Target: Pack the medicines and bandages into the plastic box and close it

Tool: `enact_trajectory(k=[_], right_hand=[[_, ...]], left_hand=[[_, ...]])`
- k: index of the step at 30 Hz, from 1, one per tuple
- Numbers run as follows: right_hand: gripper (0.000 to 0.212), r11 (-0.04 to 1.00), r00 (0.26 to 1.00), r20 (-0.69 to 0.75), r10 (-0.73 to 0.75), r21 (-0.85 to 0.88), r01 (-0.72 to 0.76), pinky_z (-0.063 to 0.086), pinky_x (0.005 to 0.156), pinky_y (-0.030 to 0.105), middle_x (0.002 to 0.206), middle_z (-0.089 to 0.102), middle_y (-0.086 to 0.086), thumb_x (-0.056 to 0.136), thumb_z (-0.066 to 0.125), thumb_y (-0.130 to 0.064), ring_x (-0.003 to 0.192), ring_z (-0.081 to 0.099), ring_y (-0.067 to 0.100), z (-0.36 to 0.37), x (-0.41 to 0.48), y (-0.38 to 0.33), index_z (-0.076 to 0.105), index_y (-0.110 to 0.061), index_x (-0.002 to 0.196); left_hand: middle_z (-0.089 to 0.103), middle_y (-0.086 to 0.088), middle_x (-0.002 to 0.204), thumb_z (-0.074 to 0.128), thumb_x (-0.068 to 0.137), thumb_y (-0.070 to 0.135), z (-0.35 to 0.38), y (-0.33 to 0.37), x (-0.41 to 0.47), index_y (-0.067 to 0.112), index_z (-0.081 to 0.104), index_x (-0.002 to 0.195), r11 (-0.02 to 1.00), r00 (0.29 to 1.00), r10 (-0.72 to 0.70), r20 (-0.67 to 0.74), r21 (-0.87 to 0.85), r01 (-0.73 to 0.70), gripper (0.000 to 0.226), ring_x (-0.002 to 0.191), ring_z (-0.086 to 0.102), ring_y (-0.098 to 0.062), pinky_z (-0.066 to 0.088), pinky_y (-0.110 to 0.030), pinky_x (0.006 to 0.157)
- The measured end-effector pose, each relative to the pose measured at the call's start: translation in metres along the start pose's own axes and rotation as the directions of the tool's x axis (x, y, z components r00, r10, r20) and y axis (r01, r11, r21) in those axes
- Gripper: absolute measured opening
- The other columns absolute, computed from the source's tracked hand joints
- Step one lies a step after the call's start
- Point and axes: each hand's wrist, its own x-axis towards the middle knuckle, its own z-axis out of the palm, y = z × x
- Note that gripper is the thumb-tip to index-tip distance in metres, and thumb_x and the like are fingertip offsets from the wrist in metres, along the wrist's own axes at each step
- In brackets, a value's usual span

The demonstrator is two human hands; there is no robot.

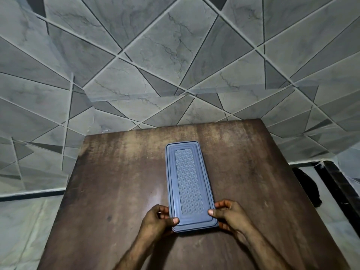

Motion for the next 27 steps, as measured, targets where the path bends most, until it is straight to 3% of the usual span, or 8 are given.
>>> enact_trajectory(k=[5,10,14,16,19,27], right_hand=[[0.025,1.000,1.000,0.006,-0.013,0.025,0.013,0.049,0.052,0.023,0.075,0.063,0.006,0.076,0.076,-0.003,0.063,0.057,0.013,-0.001,-0.001,0.004,0.057,-0.010,0.090],[0.024,0.999,0.999,-0.012,-0.049,0.017,0.050,0.051,0.051,0.024,0.074,0.064,0.008,0.075,0.076,-0.003,0.058,0.058,0.013,0.001,-0.005,0.004,0.057,-0.008,0.088],[0.023,0.994,0.996,-0.030,-0.079,-0.080,0.077,0.046,0.049,0.022,0.061,0.061,0.000,0.073,0.081,-0.019,0.052,0.052,0.009,-0.005,-0.014,0.007,0.062,-0.012,0.082],[0.023,0.990,0.995,-0.034,-0.089,-0.110,0.085,0.043,0.048,0.022,0.054,0.058,-0.003,0.073,0.081,-0.024,0.049,0.049,0.009,-0.007,-0.018,0.011,0.063,-0.012,0.081],[0.020,0.989,0.994,-0.036,-0.101,-0.110,0.097,0.038,0.044,0.020,0.049,0.055,-0.004,0.077,0.078,-0.023,0.043,0.046,0.008,-0.009,-0.023,0.014,0.063,-0.010,0.080],[0.017,0.956,0.970,-0.088,-0.228,-0.209,0.206,0.036,0.043,0.019,0.057,0.054,0.006,0.083,0.071,-0.021,0.042,0.043,0.011,-0.009,-0.037,-0.005,0.066,-0.005,0.085]], left_hand=[[0.061,-0.010,0.076,0.083,0.064,0.001,0.003,-0.003,0.003,0.008,0.060,0.084,0.998,0.995,0.034,-0.092,0.063,-0.029,0.031,0.068,0.062,-0.024,0.061,-0.044,0.069],[0.061,-0.011,0.076,0.085,0.061,0.001,0.001,-0.001,-0.003,0.005,0.061,0.087,0.999,0.997,0.015,-0.069,0.041,-0.012,0.035,0.069,0.063,-0.024,0.060,-0.041,0.067],[0.069,-0.009,0.075,0.090,0.049,0.035,-0.006,-0.002,-0.004,0.014,0.065,0.085,0.988,0.996,0.078,-0.047,0.136,-0.071,0.049,0.068,0.067,-0.022,0.059,-0.048,0.071],[0.073,-0.004,0.076,0.086,0.057,0.046,-0.006,0.000,-0.007,0.018,0.065,0.086,0.969,0.990,0.137,-0.040,0.215,-0.125,0.045,0.066,0.068,-0.016,0.058,-0.042,0.071],[0.073,-0.002,0.078,0.079,0.072,0.041,-0.006,0.009,-0.010,0.018,0.063,0.093,0.935,0.969,0.230,-0.089,0.297,-0.195,0.035,0.062,0.065,-0.009,0.053,-0.026,0.062],[0.064,-0.001,0.114,0.071,0.079,0.044,-0.008,0.040,-0.012,0.019,0.058,0.121,0.760,0.857,0.501,-0.120,0.534,-0.369,0.051,0.104,0.061,-0.014,0.049,-0.026,0.085]])
